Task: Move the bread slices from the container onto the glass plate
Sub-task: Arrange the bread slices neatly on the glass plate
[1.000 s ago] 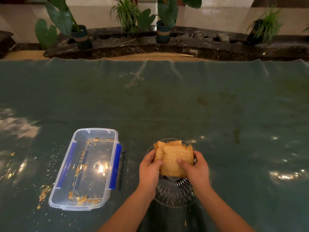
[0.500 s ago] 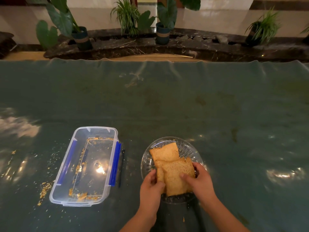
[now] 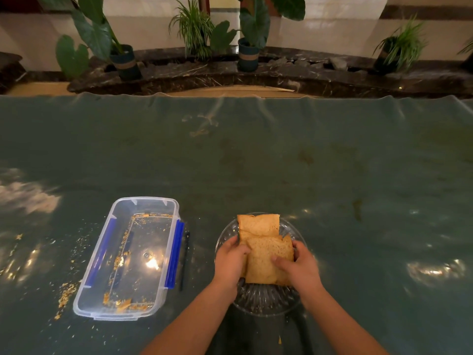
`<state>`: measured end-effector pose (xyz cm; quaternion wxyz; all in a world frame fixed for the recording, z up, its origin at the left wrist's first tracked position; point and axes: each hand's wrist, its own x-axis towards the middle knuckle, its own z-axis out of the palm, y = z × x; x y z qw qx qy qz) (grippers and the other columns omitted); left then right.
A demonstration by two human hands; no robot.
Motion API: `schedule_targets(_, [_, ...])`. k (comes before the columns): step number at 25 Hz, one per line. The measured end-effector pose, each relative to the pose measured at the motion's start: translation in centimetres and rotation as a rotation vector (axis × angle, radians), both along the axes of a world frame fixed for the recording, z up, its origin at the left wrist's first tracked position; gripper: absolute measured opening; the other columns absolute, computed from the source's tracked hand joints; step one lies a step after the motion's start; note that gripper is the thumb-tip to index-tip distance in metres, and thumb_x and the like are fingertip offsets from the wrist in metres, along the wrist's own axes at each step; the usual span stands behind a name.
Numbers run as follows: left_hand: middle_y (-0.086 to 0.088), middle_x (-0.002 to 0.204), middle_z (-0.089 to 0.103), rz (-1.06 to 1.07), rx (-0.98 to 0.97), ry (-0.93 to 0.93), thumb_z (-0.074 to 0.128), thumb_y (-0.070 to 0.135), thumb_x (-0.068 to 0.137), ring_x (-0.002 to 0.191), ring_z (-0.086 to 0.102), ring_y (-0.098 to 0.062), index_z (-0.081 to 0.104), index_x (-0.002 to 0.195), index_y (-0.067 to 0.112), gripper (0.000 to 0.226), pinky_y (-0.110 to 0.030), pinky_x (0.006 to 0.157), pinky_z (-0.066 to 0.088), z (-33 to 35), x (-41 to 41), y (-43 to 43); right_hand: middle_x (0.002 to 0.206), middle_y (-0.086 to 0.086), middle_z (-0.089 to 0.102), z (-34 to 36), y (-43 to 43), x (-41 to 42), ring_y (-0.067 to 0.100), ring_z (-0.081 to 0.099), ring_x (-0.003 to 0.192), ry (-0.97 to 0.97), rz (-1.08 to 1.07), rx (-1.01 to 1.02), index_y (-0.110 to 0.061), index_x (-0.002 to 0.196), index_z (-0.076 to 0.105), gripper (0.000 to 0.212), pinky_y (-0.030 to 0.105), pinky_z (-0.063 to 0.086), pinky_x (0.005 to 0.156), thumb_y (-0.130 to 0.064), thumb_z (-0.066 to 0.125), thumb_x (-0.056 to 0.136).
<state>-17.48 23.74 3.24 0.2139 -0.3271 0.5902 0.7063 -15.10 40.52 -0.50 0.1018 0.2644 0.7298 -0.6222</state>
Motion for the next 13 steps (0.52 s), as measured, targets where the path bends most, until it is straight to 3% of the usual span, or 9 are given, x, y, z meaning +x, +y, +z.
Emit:
schedule_targets(3, [0.005,0.113,0.06,-0.016,-0.003,0.0,0.064,0.009,0.08,0.097,0.055,-0.011,0.055,0.13,0.021,0.053,-0.033,0.067,0.045,-0.3,-0.5,-0.2,0.105,-0.008,0.067,0.5,-0.1,-0.5,0.012,0.067,0.09,-0.018,-0.016,-0.035,-0.023,0.122,0.054,0.054,0.028,0.056,0.062,-0.017,0.081,0.075])
schedule_targets(6, [-0.007,0.114,0.065,-0.031,0.028,-0.034,0.063,0.011,0.079,0.103,0.061,-0.024,0.063,0.116,0.022,0.039,-0.043,0.078,0.053,-0.6,-0.5,-1.1,0.106,0.0,0.07,0.8,0.1,-0.2,0.019,0.071,0.091,-0.009,-0.036,-0.099,-0.024,0.12,0.056,0.057,0.036,0.061,0.065,-0.013,0.083,0.072])
schedule_targets(9, [-0.009,0.106,0.074,-0.102,0.078,-0.018,0.058,0.014,0.083,0.093,0.071,-0.024,0.072,0.104,0.017,0.026,-0.037,0.067,0.055,-0.7,-0.2,-1.8,0.106,0.0,0.072,0.7,0.0,1.0,0.022,0.072,0.093,0.021,-0.013,-0.139,-0.031,0.112,0.06,0.055,0.047,0.062,0.07,-0.011,0.086,0.067])
schedule_targets(13, [-0.009,0.103,0.075,-0.135,0.057,0.007,0.061,0.015,0.081,0.093,0.072,-0.023,0.073,0.105,0.019,0.027,-0.037,0.071,0.054,-1.0,1.3,-2.5,0.105,0.0,0.073,-0.4,-0.5,3.3,0.019,0.072,0.091,0.023,-0.036,-0.112,-0.034,0.107,0.061,0.049,0.043,0.063,0.068,-0.008,0.082,0.072])
